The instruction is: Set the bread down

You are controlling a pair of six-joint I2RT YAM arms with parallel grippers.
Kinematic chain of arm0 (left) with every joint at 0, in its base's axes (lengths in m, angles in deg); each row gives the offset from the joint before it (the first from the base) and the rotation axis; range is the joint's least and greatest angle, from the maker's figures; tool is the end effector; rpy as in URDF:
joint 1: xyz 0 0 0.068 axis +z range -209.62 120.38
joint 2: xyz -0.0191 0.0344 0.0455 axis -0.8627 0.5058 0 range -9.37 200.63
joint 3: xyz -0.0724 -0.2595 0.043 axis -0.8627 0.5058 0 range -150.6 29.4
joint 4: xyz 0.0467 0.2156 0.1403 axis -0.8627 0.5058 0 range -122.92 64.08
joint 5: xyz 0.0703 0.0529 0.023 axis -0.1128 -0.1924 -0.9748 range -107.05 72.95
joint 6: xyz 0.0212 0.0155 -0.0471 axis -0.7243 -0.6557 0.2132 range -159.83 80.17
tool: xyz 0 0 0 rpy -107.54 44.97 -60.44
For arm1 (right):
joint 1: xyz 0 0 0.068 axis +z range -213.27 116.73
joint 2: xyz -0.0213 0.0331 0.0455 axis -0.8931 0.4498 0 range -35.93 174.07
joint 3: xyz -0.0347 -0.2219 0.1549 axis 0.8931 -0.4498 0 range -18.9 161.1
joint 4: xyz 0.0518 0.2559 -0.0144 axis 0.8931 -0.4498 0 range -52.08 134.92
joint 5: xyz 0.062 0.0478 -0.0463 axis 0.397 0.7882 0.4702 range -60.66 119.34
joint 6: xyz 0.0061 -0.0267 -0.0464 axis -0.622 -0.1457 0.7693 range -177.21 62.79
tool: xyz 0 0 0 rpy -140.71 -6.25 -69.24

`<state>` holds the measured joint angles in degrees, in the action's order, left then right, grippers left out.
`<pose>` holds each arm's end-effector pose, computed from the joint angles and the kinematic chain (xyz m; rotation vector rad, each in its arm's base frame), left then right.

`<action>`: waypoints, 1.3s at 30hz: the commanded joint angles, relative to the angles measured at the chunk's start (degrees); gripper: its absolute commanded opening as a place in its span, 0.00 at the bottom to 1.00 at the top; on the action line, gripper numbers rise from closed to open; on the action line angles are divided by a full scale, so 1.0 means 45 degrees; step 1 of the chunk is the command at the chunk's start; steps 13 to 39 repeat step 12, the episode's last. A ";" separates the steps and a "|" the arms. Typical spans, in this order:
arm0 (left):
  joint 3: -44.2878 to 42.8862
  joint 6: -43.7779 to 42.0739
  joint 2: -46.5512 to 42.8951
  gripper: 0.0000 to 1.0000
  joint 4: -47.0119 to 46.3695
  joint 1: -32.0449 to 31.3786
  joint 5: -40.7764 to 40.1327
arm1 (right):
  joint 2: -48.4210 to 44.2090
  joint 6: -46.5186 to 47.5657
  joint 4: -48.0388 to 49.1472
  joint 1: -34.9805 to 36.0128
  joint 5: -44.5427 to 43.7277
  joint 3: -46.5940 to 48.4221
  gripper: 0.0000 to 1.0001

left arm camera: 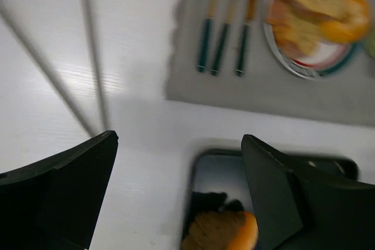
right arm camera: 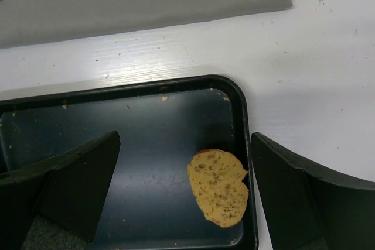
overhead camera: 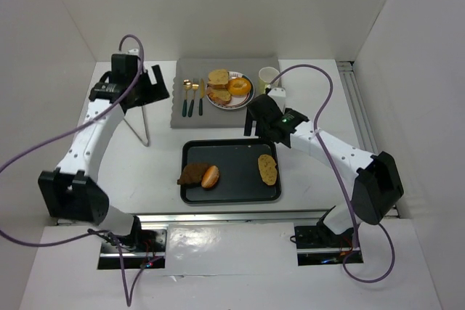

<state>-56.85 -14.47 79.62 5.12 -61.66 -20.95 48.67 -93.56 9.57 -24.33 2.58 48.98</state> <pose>0.3457 -0.0100 0.3542 -0.4969 2.2318 -0.1724 0.2528 0.1837 0.2799 0.1387 2.3487 0.0506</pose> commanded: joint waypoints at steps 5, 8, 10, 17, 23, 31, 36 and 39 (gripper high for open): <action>0.3267 0.0631 -0.2761 1.00 -0.0387 -0.2726 0.2021 | 0.0126 -0.0338 -0.0932 -0.0079 -0.0829 0.0893 0.99; 0.4400 0.1139 -0.3212 1.00 -0.0640 -0.3801 0.1747 | -0.0030 -0.0514 -0.1069 -0.0079 -0.1006 0.0484 0.99; 0.4890 0.1295 -0.3330 1.00 -0.0641 -0.4309 0.1629 | -0.0341 -0.0631 -0.0953 -0.0079 -0.1006 0.0037 0.99; 0.4891 0.1297 -0.3330 1.00 -0.0641 -0.4524 0.1629 | -0.0499 -0.0631 -0.0952 -0.0079 -0.1006 -0.0084 0.99; 0.4891 0.1297 -0.3330 1.00 -0.0641 -0.4524 0.1629 | -0.0499 -0.0631 -0.0952 -0.0079 -0.1006 -0.0084 0.99; 0.4891 0.1297 -0.3330 1.00 -0.0641 -0.4524 0.1629 | -0.0499 -0.0631 -0.0952 -0.0079 -0.1006 -0.0084 0.99; 0.4891 0.1297 -0.3330 1.00 -0.0641 -0.4524 0.1629 | -0.0499 -0.0631 -0.0952 -0.0079 -0.1006 -0.0084 0.99; 0.4891 0.1297 -0.3330 1.00 -0.0641 -0.4524 0.1629 | -0.0499 -0.0631 -0.0952 -0.0079 -0.1006 -0.0084 0.99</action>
